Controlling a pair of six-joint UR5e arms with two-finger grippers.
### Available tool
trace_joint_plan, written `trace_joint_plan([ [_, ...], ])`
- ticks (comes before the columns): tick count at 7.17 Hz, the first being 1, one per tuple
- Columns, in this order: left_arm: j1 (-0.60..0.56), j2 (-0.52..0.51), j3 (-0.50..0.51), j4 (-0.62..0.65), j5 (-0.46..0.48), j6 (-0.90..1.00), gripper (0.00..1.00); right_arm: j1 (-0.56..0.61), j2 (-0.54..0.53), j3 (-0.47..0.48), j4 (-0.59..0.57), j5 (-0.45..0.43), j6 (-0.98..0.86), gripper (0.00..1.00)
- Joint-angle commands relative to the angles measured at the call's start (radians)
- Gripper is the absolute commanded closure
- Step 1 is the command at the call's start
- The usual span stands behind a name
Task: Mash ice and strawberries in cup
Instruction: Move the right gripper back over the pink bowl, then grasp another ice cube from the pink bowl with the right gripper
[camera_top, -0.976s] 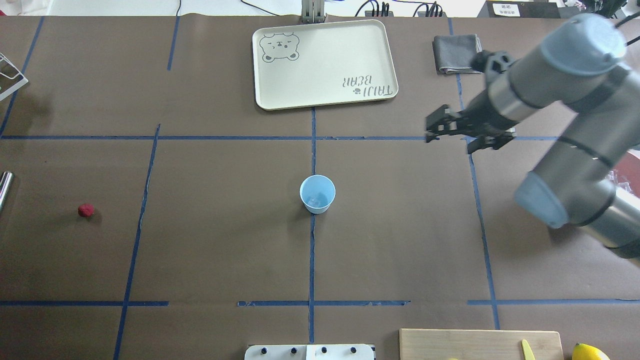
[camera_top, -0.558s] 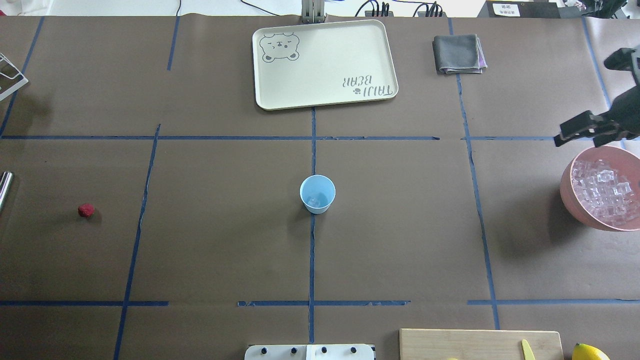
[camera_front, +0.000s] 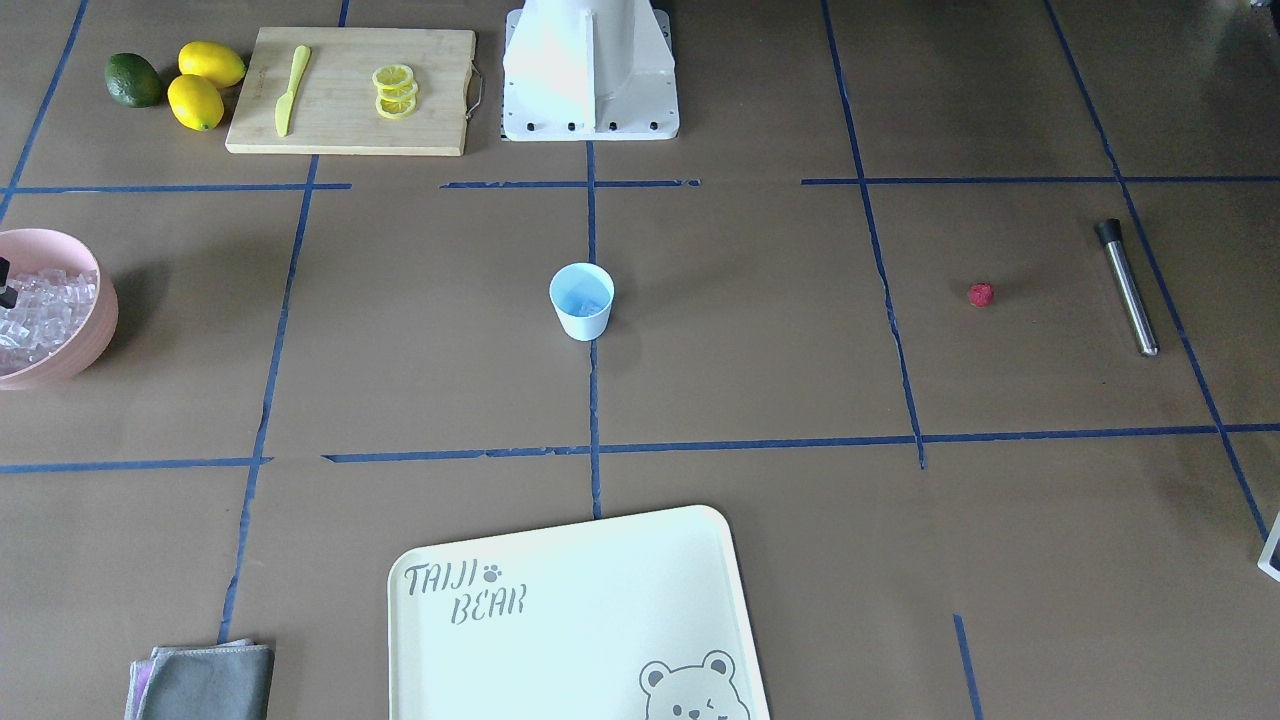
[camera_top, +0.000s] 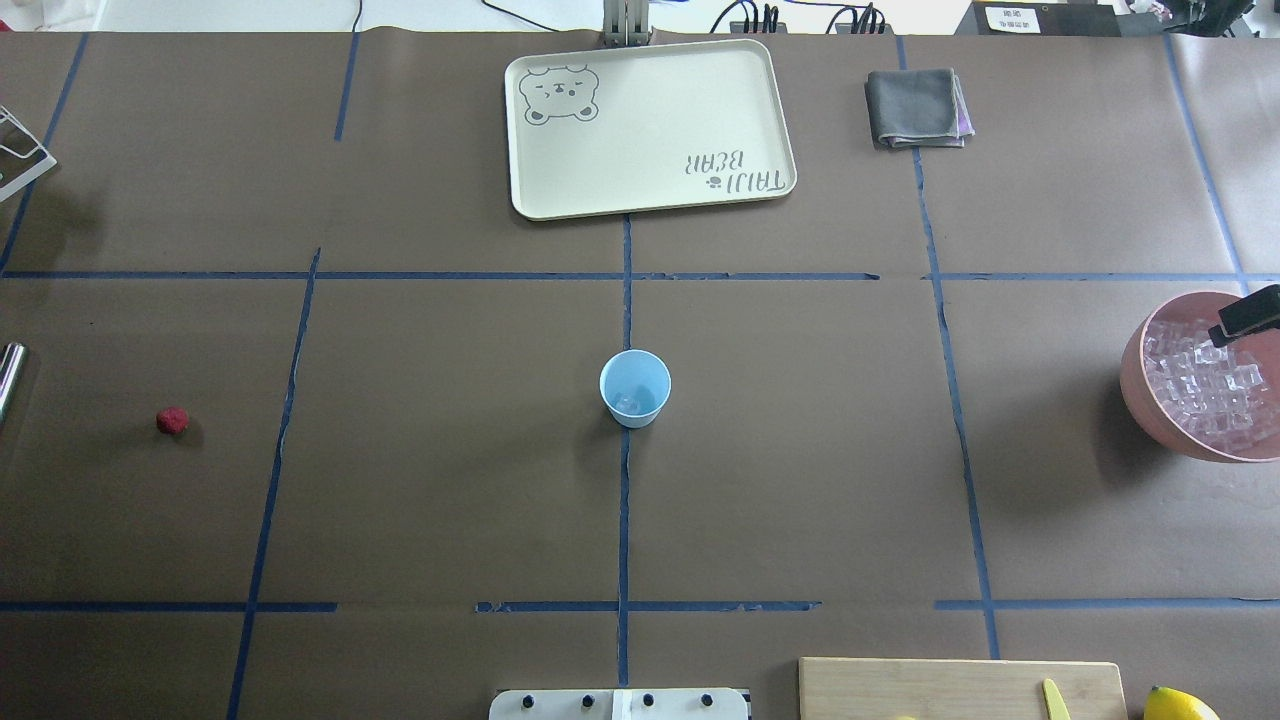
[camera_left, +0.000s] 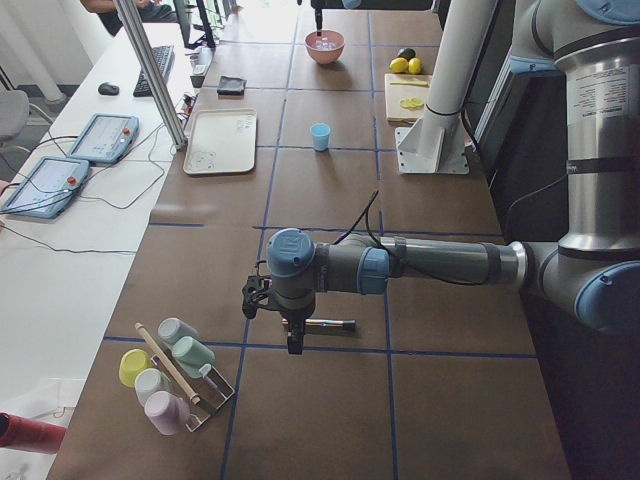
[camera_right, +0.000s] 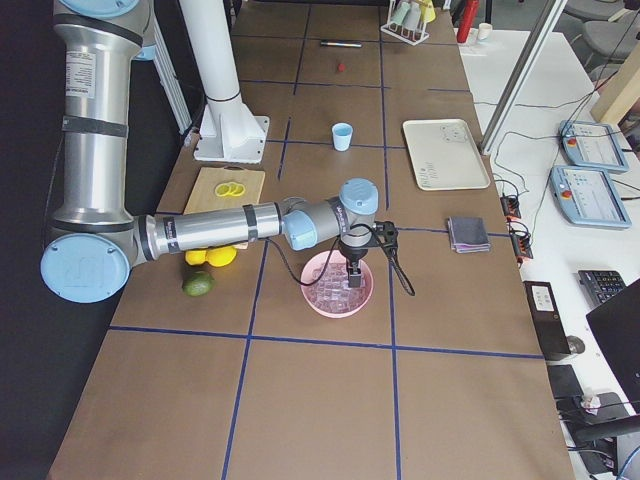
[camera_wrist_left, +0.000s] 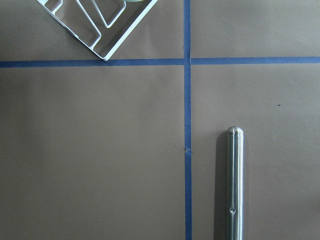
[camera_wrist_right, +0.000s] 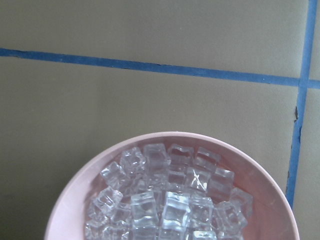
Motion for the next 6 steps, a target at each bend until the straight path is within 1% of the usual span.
trace_joint_plan([
  [1, 0.000, 0.005, -0.002, 0.000, 0.000, 0.000, 0.00, -0.053, -0.001, -0.022, 0.001, -0.003, 0.033, 0.02],
  [2, 0.000, 0.005, -0.003, -0.001, 0.000, 0.000, 0.00, -0.078, 0.003, -0.023, 0.002, -0.009, 0.084, 0.02],
  [4, 0.000, 0.005, -0.003, -0.001, 0.000, 0.000, 0.00, -0.080, -0.013, -0.029, 0.004, -0.010, 0.077, 0.06],
  [5, 0.000, 0.005, -0.003, -0.001, 0.000, 0.000, 0.00, -0.080, -0.014, -0.034, 0.002, -0.039, 0.076, 0.07],
  [6, -0.001, 0.005, -0.003, -0.001, 0.000, 0.000, 0.00, -0.080, -0.016, -0.060, 0.011, -0.052, 0.074, 0.08],
])
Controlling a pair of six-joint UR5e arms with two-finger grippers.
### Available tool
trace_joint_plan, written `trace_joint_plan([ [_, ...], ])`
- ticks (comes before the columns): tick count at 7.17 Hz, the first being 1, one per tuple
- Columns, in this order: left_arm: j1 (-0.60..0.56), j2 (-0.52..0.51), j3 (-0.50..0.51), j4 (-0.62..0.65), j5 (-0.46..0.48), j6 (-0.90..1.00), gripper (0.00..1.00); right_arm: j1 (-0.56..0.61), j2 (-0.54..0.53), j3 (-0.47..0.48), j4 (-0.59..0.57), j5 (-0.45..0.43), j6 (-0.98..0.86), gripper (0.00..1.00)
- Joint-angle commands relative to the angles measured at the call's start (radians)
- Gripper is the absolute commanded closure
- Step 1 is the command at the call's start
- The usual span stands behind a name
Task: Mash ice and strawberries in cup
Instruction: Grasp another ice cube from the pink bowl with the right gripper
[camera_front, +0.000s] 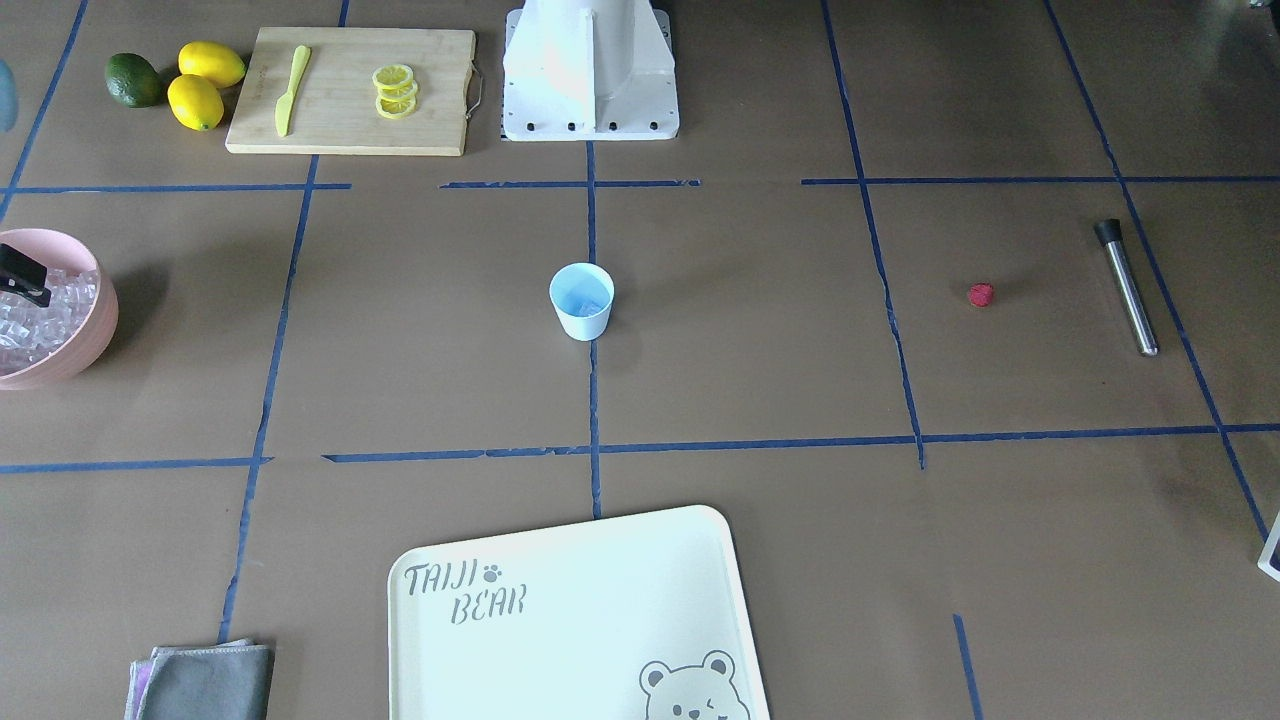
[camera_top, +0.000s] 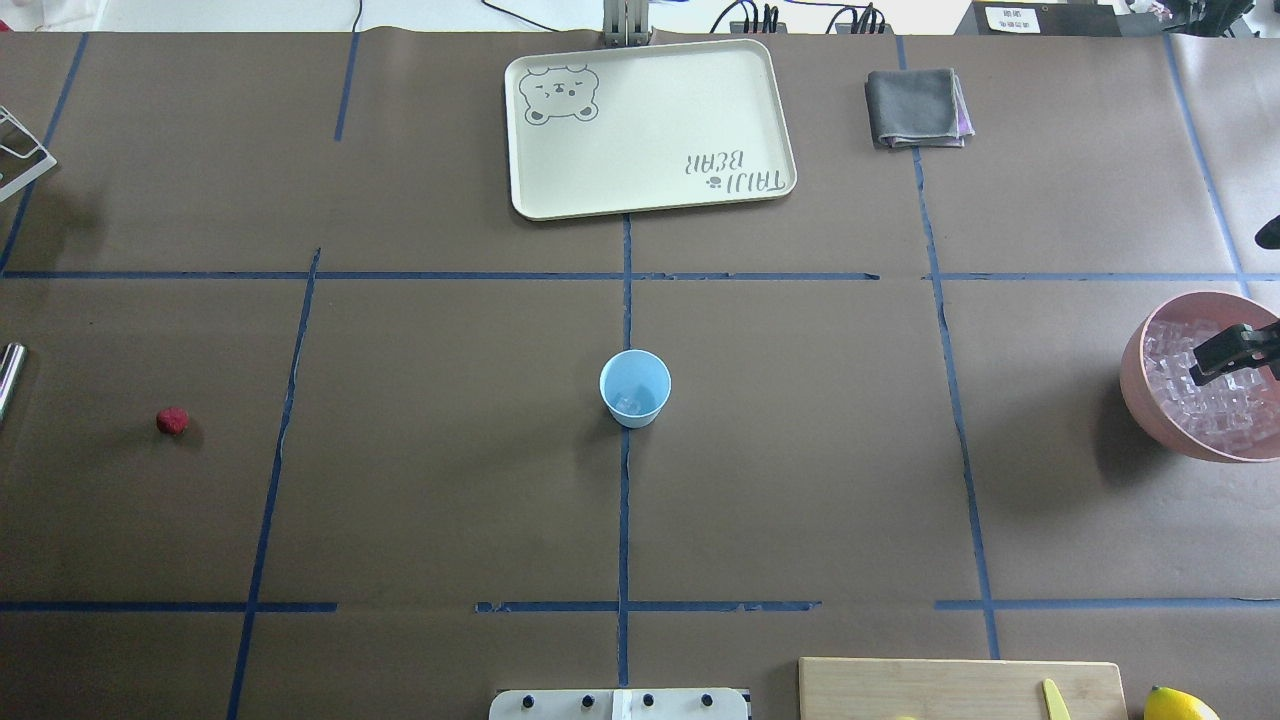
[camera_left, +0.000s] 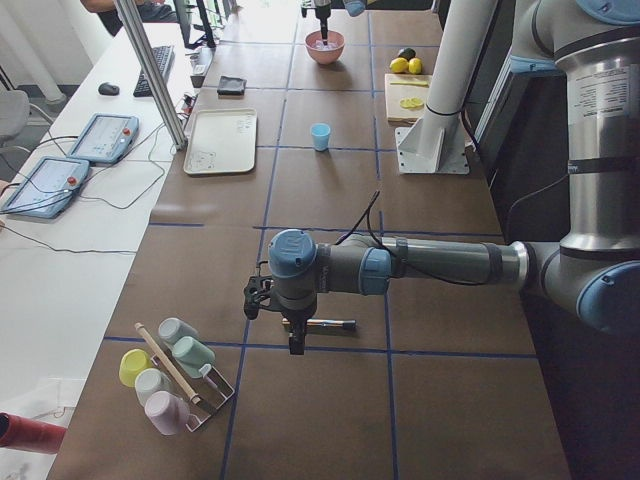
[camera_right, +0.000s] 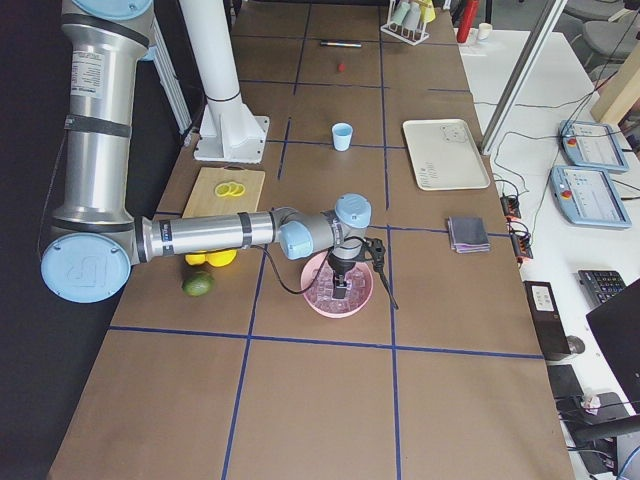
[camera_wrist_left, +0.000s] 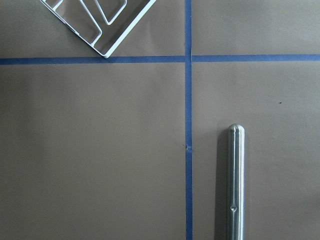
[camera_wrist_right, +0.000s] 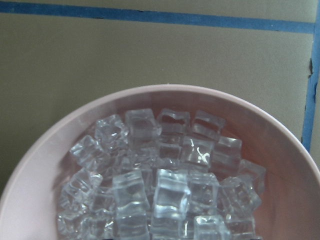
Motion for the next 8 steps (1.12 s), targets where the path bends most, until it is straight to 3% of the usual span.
trace_joint_plan([
  [1, 0.000, 0.000, 0.000, 0.001, 0.000, 0.000, 0.00, -0.001, 0.002, -0.026, 0.005, -0.019, -0.002, 0.10],
  [2, -0.001, 0.000, -0.003, 0.001, 0.000, 0.000, 0.00, -0.001, 0.006, -0.027, 0.005, -0.021, 0.000, 0.22],
  [5, -0.001, 0.002, -0.008, 0.001, 0.000, -0.002, 0.00, 0.001, 0.001, -0.029, 0.005, -0.021, -0.002, 0.91],
  [6, -0.001, 0.002, -0.012, 0.001, 0.000, -0.002, 0.00, 0.002, -0.004, -0.024, 0.005, -0.019, -0.003, 1.00],
  [8, -0.001, 0.014, -0.029, 0.003, 0.000, -0.002, 0.00, 0.010, -0.003, 0.040, -0.007, -0.006, -0.003, 1.00],
])
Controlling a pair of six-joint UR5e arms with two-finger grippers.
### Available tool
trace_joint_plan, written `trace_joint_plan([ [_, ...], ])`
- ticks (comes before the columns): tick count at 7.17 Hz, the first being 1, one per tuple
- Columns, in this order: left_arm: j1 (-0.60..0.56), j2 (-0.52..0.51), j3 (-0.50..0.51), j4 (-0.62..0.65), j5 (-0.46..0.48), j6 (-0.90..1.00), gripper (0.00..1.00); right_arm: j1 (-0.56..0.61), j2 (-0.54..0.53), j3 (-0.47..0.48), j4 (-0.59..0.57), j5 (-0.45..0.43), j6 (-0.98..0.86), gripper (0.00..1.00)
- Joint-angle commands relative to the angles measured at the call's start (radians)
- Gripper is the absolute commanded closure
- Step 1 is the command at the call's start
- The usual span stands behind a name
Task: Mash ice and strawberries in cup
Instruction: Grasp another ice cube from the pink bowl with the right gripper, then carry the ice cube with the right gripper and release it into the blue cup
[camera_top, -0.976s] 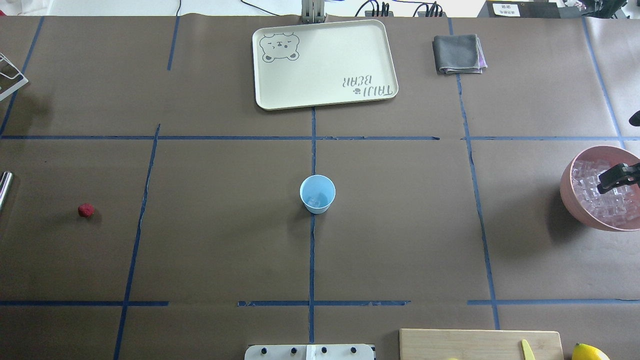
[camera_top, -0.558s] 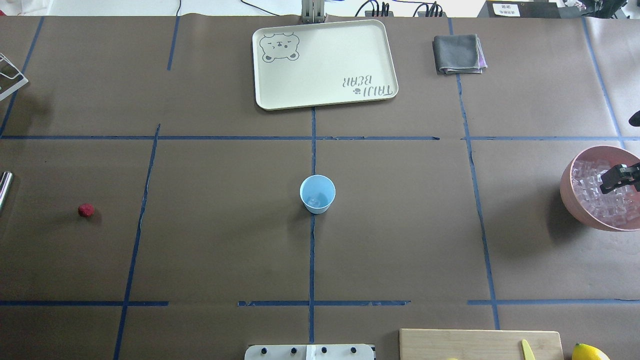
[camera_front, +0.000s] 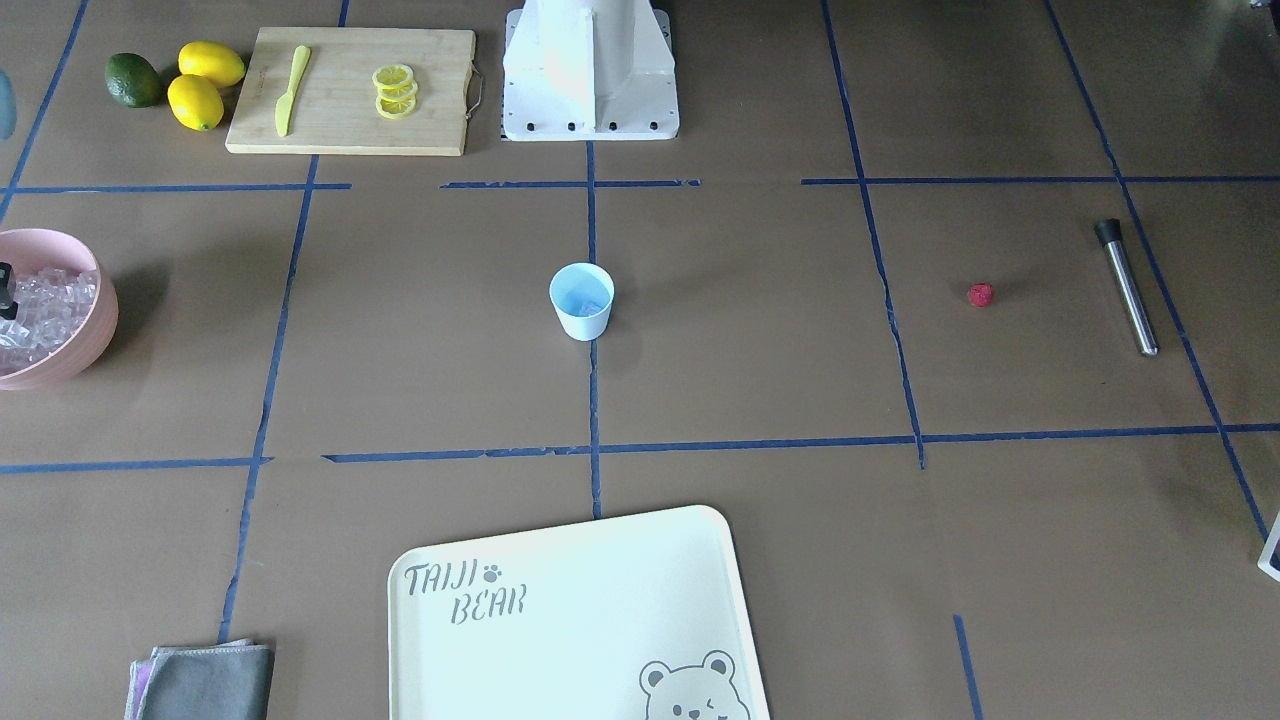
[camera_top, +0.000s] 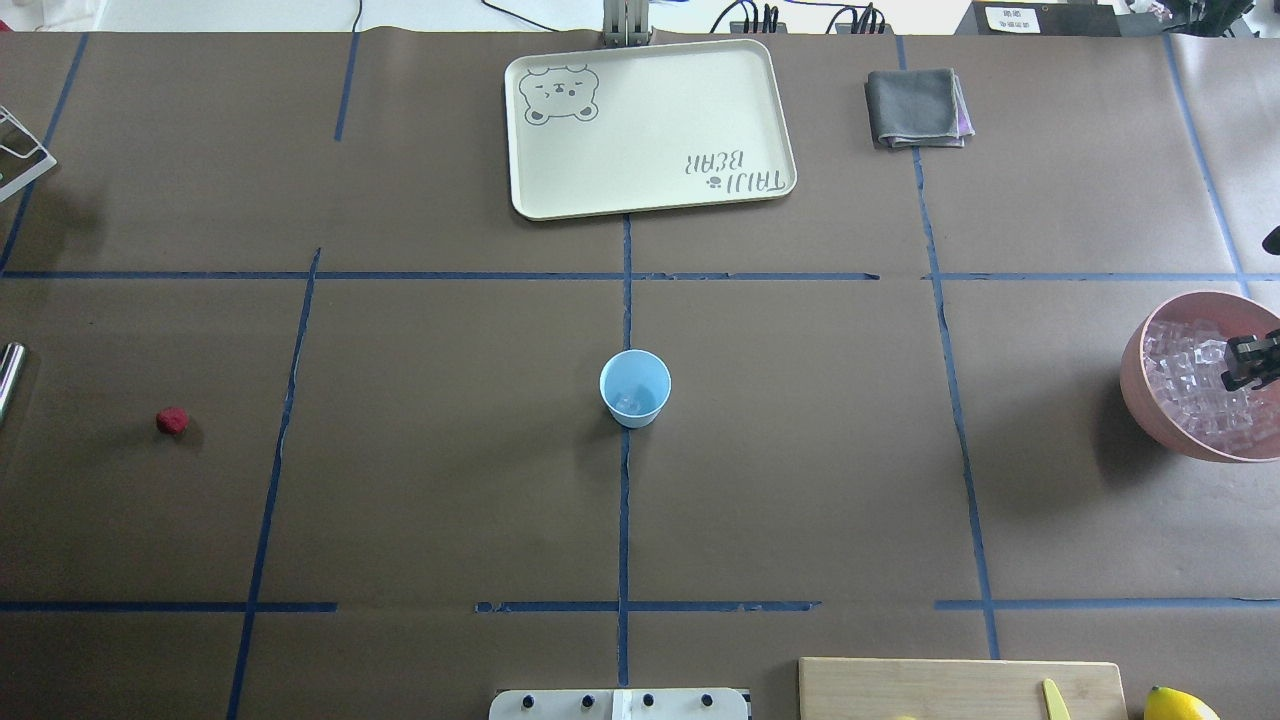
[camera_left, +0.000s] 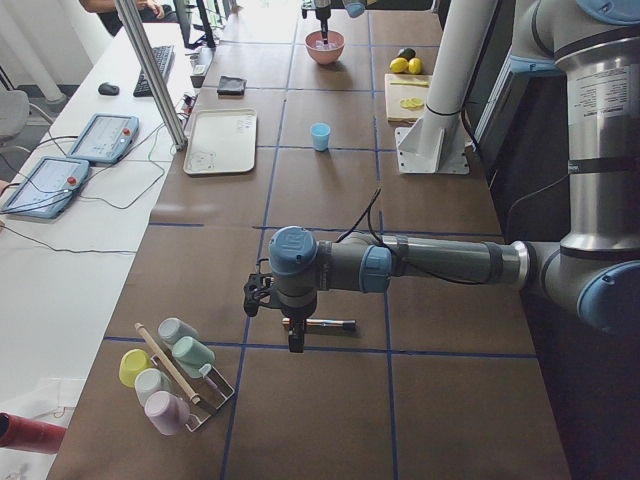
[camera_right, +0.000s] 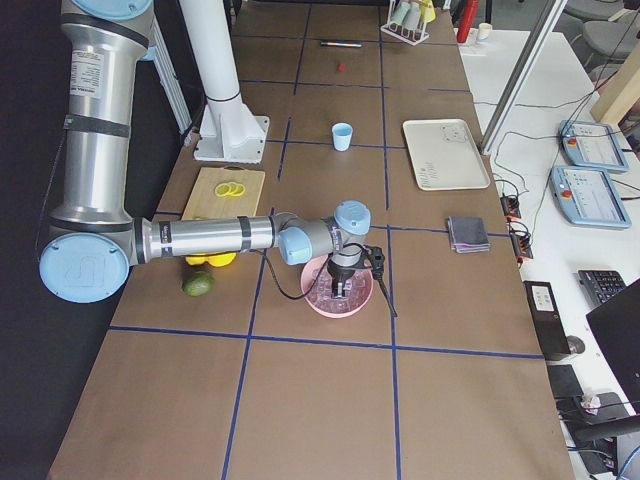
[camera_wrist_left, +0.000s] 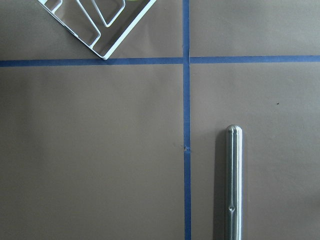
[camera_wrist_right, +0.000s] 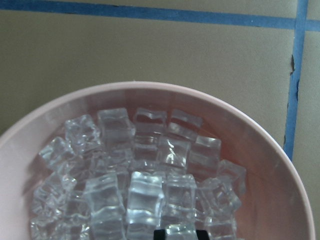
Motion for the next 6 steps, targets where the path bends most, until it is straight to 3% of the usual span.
trace_joint_plan([
  [1, 0.000, 0.029, -0.039, 0.003, 0.000, -0.002, 0.00, 0.011, 0.006, 0.139, -0.094, 0.015, 0.006, 1.00],
  [3, 0.000, 0.038, -0.053, 0.003, 0.000, -0.005, 0.00, -0.006, 0.119, 0.305, -0.293, 0.100, 0.147, 1.00],
  [4, 0.001, 0.038, -0.052, 0.004, -0.002, -0.005, 0.00, -0.056, 0.217, 0.322, -0.294, 0.145, 0.332, 1.00],
  [6, 0.001, 0.038, -0.046, 0.001, 0.000, -0.006, 0.00, -0.273, 0.487, 0.306, -0.294, 0.106, 0.763, 0.99],
])
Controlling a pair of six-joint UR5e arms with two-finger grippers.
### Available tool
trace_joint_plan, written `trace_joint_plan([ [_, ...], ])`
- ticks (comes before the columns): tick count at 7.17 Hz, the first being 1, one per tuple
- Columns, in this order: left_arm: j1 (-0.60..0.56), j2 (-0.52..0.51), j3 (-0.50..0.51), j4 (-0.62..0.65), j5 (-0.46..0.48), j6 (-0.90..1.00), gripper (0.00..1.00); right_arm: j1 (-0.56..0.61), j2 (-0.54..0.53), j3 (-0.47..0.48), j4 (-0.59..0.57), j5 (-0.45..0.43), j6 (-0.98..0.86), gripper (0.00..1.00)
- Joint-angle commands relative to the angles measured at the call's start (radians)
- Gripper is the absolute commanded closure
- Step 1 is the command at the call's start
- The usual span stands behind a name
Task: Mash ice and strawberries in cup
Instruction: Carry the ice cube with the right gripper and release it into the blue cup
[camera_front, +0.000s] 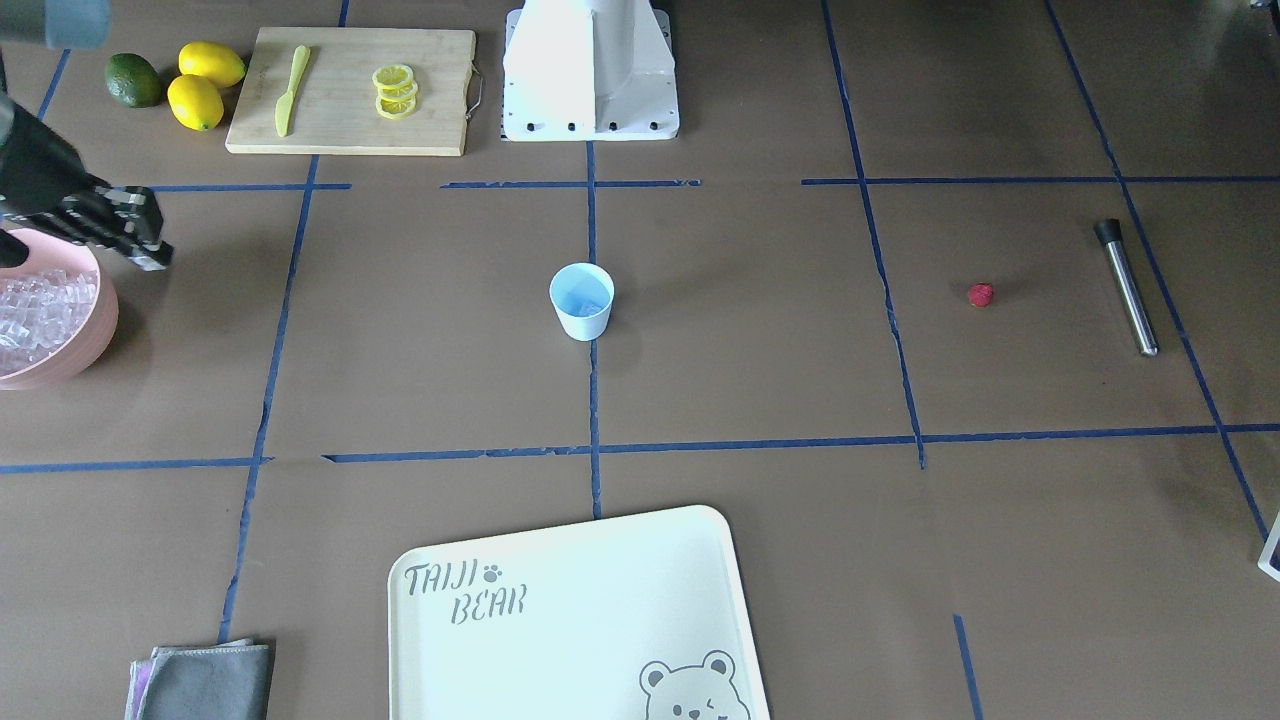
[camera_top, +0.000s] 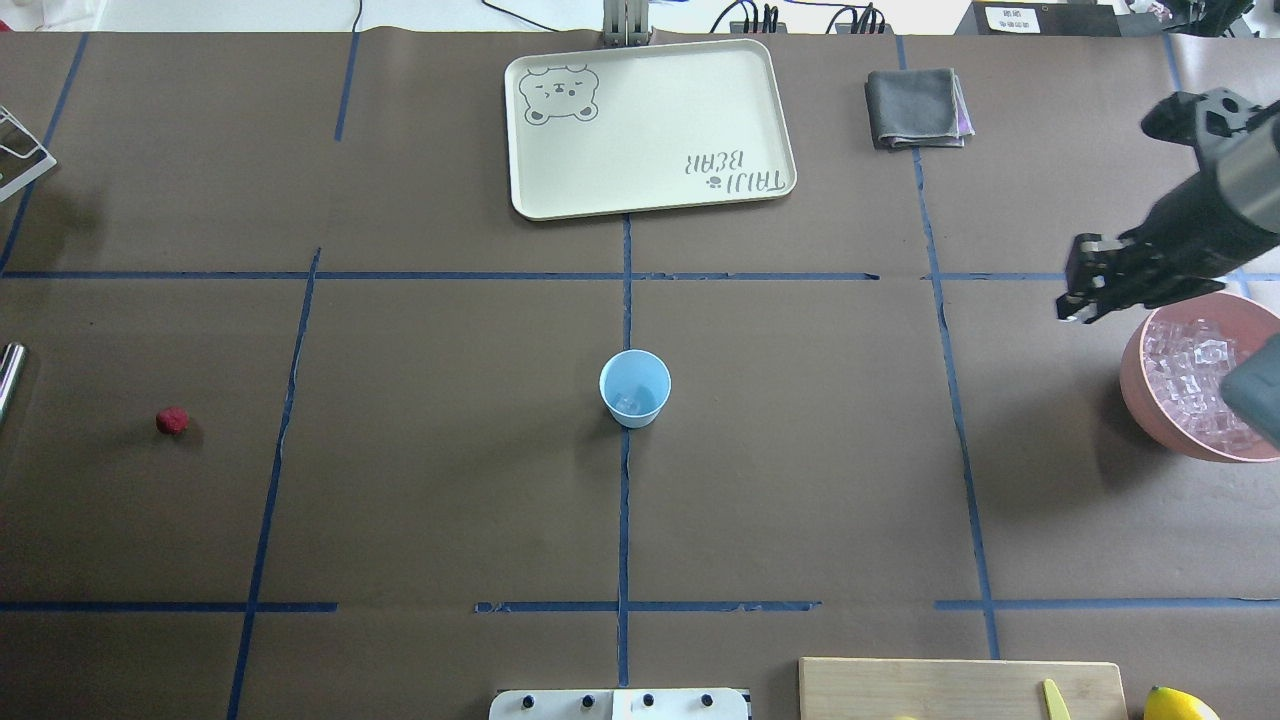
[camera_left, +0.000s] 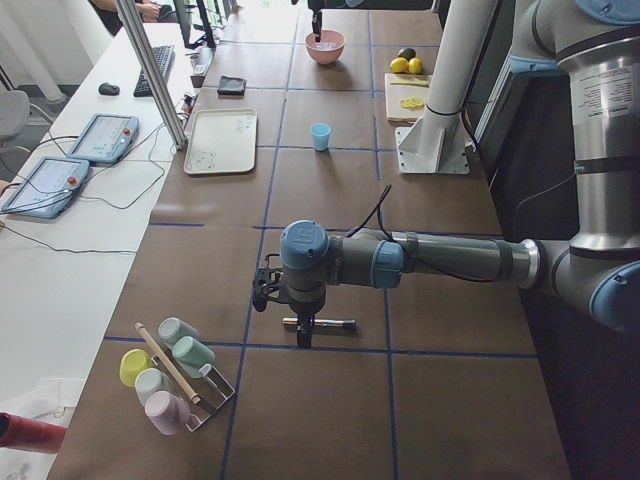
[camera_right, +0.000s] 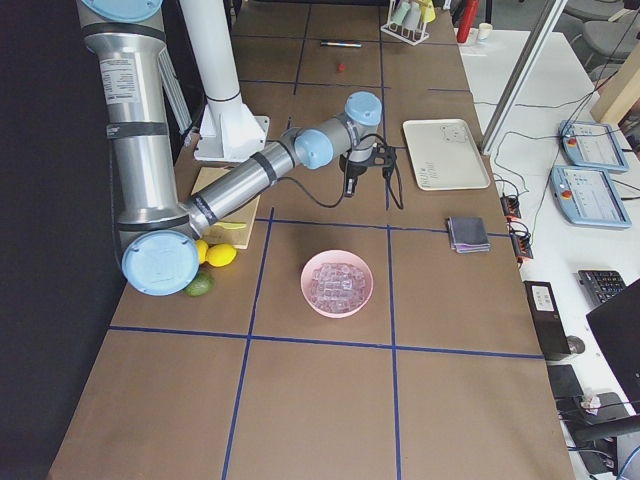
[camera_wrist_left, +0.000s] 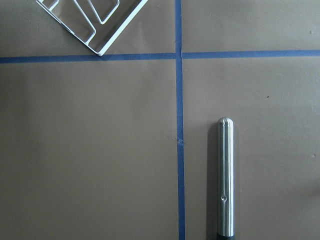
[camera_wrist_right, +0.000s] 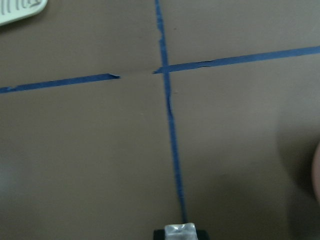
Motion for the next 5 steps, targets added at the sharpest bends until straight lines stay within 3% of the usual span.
trace_joint_plan([
  [1, 0.000, 0.000, 0.006, -0.003, 0.000, -0.001, 0.00, -0.230, 0.278, -0.046, -0.004, -0.095, 0.419, 0.99],
  [2, 0.000, -0.001, 0.011, -0.005, 0.000, -0.001, 0.00, -0.319, 0.377, -0.106, 0.002, -0.167, 0.504, 1.00],
  [4, 0.000, -0.001, 0.011, -0.006, 0.000, -0.001, 0.00, -0.413, 0.558, -0.311, 0.019, -0.289, 0.567, 1.00],
  [5, 0.000, -0.001, 0.009, -0.005, 0.000, -0.001, 0.00, -0.433, 0.572, -0.400, 0.113, -0.306, 0.581, 1.00],
])
